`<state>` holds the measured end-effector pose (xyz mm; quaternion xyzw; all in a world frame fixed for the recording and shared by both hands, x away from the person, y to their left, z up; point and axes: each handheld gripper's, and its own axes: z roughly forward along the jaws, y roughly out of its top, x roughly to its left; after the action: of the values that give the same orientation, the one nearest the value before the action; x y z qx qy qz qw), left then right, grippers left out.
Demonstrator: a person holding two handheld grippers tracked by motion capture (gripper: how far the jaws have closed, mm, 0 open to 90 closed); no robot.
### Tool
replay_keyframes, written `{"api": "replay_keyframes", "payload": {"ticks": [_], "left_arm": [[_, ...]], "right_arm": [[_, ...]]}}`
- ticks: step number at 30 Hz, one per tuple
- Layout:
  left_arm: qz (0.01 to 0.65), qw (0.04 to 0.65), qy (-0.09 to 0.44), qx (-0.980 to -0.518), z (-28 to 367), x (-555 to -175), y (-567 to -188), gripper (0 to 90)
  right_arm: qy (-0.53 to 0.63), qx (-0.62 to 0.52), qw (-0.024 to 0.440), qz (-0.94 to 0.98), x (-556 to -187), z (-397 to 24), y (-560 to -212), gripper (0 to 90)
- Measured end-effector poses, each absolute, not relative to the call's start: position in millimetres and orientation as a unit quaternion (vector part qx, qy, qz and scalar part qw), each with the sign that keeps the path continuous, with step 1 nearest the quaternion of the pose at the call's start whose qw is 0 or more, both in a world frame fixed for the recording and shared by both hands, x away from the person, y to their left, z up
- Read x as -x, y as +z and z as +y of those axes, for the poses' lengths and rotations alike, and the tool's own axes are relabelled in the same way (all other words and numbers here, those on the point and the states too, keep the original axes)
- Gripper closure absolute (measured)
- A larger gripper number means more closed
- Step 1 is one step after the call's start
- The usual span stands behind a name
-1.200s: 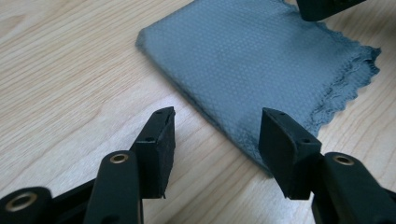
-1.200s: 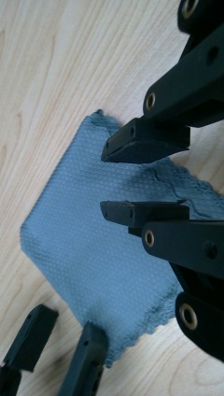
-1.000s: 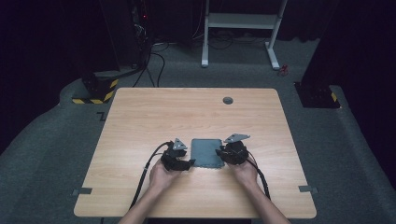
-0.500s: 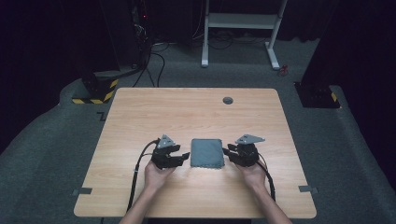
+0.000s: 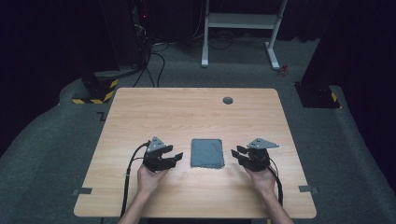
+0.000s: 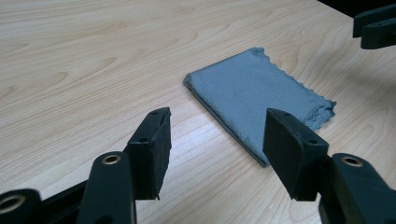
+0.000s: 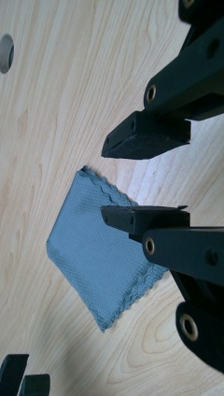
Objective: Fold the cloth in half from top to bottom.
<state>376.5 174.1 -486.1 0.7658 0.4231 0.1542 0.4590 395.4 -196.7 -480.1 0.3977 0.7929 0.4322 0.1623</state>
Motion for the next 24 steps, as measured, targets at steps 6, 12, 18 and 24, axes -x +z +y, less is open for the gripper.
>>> {"api": "replay_keyframes", "payload": {"ticks": [6,12,18,24], "left_arm": [[0.426,0.463,0.160,-0.760,182.0,-370.8,-485.0,41.8],[0.429,0.465,0.165,-0.757,188.0,-367.0,-484.6,41.6],[0.435,0.467,0.167,-0.751,194.3,-362.6,-484.9,41.4],[0.437,0.466,0.172,-0.750,198.2,-357.5,-486.1,41.3]], "right_arm": [[0.437,-0.400,0.168,0.788,-389.3,-204.1,-477.7,65.1],[0.440,-0.403,0.171,0.784,-385.0,-209.1,-477.1,64.8],[0.442,-0.405,0.171,0.782,-381.5,-214.0,-478.4,64.5],[0.445,-0.413,0.171,0.776,-374.2,-220.3,-480.1,64.4]]}}
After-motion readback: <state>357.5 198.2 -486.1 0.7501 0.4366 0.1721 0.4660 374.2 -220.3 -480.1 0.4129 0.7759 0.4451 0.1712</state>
